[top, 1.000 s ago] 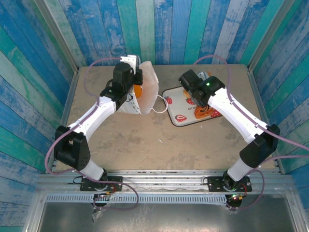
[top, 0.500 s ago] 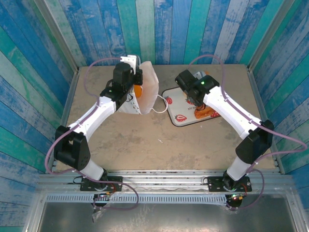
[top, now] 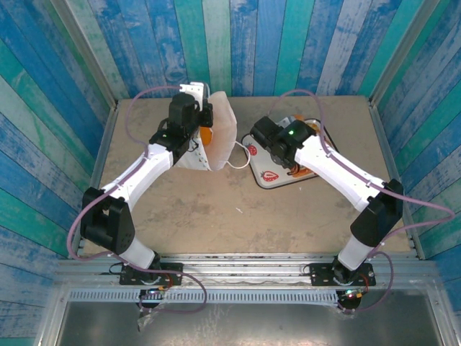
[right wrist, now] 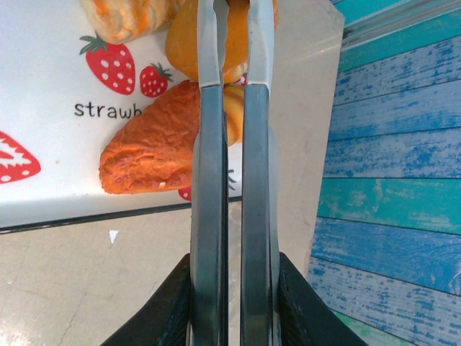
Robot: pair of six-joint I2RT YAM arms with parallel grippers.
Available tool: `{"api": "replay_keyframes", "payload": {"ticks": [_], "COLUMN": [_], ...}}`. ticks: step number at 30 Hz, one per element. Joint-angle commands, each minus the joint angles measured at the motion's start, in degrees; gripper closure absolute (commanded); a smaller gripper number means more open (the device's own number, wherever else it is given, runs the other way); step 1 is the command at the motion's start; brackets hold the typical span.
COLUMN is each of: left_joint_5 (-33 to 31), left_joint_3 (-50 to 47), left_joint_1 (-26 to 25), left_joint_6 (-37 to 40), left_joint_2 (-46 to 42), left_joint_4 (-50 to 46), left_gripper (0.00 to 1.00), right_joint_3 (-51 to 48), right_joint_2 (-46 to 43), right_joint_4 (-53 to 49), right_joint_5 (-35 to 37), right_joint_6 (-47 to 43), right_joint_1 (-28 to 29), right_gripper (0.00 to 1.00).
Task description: Take the fake bread out of the paper bag
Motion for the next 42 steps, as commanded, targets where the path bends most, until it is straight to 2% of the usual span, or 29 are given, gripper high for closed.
{"api": "replay_keyframes", "payload": {"ticks": [1,13,31,42], "left_joint_5": [0.2,1.3,2.0,2.0], "left_joint_3": [-1.1,-0.2,-0.4,-0.6], "left_joint_1": [0.1,0.1,0.1,0.1], "left_joint_6": [-0.4,-0.9,-1.7,-1.7], "left_joint_2": [-2.8,-3.0,-3.3,-3.1], "left_joint_4": [-0.4,0.0,0.0,-0.1], "left_gripper": [1.0,1.0,1.0,1.0], "right_joint_3": [-1.4,-5.5,-11.3,-11.3], "right_joint_2": [1.0,1.6,1.7,2.8], "right_joint_4": [-2.8,-4.1,1.0,2.6], "right_joint_5": [-2.6,-11.6,-21.0,-23.4], "right_joint_6": [2.7,5.3,4.4,4.7], "right_joint_1": [1.3,6.6,8.7,8.7], "right_gripper": [0.99,0.93,0.85,0.71]}}
